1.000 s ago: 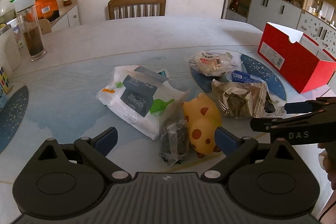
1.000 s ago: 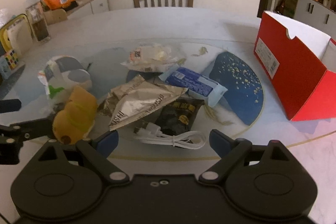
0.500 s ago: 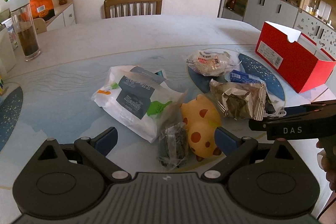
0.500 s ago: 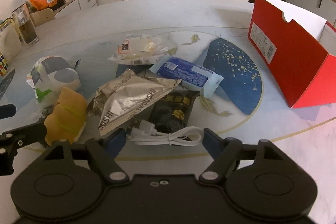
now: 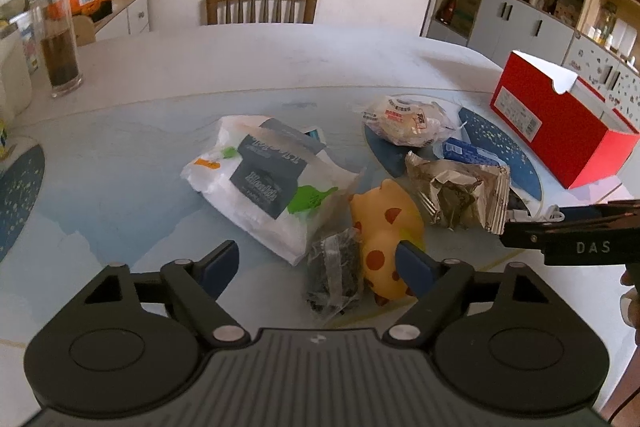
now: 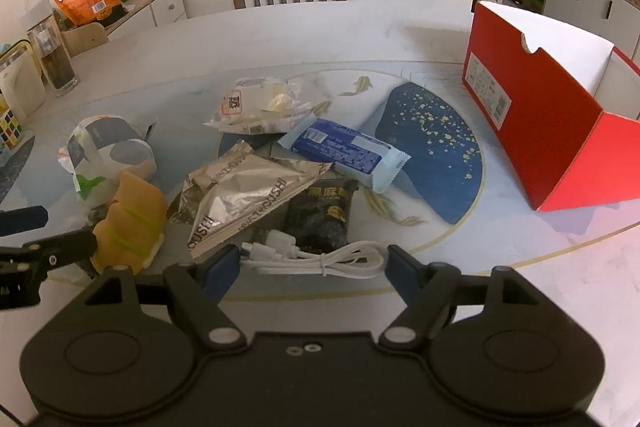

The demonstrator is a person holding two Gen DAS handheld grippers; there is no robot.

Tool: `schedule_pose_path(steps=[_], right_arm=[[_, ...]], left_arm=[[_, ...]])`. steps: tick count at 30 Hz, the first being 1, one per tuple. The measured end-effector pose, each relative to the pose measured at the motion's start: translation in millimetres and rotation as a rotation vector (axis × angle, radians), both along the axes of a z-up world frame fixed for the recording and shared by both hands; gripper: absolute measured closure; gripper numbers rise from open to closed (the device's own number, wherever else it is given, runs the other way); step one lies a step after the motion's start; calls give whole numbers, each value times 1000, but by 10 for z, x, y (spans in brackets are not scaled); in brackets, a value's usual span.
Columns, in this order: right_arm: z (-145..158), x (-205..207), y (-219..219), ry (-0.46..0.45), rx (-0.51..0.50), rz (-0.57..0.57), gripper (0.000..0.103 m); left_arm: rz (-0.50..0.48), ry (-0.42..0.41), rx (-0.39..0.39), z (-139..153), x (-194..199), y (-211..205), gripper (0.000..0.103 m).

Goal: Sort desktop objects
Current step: 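Move left gripper to the dark clear-wrapped item while right gripper approaches the white USB cable, then close left gripper on the dark wrapped item while right gripper grasps the white cable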

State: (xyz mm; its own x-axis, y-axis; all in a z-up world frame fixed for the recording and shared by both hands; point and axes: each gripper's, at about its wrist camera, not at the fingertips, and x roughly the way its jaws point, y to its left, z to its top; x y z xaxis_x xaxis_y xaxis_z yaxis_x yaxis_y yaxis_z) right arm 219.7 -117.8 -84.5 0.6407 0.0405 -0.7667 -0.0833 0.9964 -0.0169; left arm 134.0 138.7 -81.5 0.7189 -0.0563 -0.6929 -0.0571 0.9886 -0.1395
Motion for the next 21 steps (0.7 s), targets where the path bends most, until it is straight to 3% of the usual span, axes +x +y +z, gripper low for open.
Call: schedule_pose_path(steps=[5, 12, 14, 16, 21], right_arm=[[51, -40, -44, -6, -2, -6, 24], [105, -75, -89, -16, -11, -11, 24], [124, -81, -100, -19, -13, -13, 24], [141, -85, -103, -24, -15, -15, 24], [192, -98, -123, -33, -22, -22, 24]], left_arm=[[25, 14, -9, -15, -31, 85, 26], [-22, 8, 12, -63, 2, -15, 37], [-30, 8, 4, -80, 10, -21, 46], [-36, 12, -6, -85, 15, -22, 63], [-50, 16, -33, -85, 20, -9, 76]])
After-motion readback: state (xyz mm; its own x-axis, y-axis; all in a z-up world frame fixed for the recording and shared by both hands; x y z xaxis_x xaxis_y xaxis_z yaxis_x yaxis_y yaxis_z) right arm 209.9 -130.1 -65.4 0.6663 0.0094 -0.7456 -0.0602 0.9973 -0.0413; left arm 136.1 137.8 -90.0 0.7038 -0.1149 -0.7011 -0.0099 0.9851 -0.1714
